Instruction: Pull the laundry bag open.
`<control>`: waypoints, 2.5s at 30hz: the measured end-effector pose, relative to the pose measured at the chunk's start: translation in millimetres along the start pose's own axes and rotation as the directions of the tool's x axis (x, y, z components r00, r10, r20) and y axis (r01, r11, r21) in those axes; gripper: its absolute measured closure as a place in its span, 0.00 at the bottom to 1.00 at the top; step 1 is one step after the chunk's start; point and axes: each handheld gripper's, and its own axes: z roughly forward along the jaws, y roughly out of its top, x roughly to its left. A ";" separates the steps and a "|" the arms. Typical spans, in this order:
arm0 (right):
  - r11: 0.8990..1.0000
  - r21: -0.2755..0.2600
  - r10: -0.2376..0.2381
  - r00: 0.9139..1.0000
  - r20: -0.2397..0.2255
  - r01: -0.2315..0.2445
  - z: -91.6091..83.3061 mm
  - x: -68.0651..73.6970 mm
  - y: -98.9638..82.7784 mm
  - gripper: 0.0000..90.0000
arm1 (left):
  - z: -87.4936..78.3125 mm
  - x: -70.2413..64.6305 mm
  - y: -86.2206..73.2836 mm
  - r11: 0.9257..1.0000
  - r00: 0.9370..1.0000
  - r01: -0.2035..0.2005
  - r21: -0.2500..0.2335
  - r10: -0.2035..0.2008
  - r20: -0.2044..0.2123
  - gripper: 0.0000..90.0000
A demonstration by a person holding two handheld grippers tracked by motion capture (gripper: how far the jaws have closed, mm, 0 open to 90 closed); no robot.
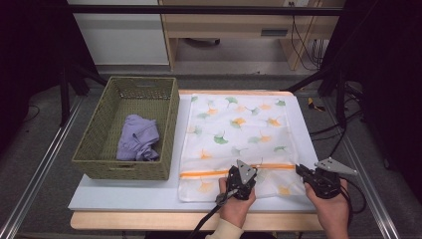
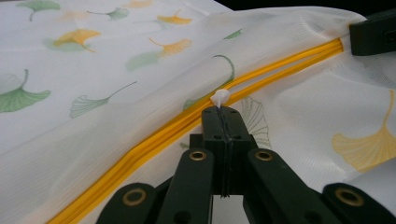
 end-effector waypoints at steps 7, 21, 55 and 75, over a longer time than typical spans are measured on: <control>1.000 0.004 -0.003 1.000 -0.005 0.003 -0.3 1.7 0.3 0.95 | -9.5 9.8 -2.1 1.000 1.000 0.024 -0.015 -0.024 -0.015 1.00; 1.000 0.005 -0.007 1.000 -0.001 0.007 -0.7 2.5 0.3 0.95 | -6.4 12.7 -6.3 1.000 0.999 -0.008 0.013 0.008 -0.034 1.00; 1.000 0.009 -0.007 1.000 -0.009 0.007 -1.7 1.3 0.9 0.95 | -24.0 33.9 -19.2 1.000 0.992 0.006 0.029 -0.003 -0.127 1.00; 1.000 0.016 0.007 1.000 -0.012 -0.007 -1.9 0.7 0.5 0.95 | -37.0 51.1 -29.6 0.999 0.985 0.035 0.030 -0.030 -0.168 1.00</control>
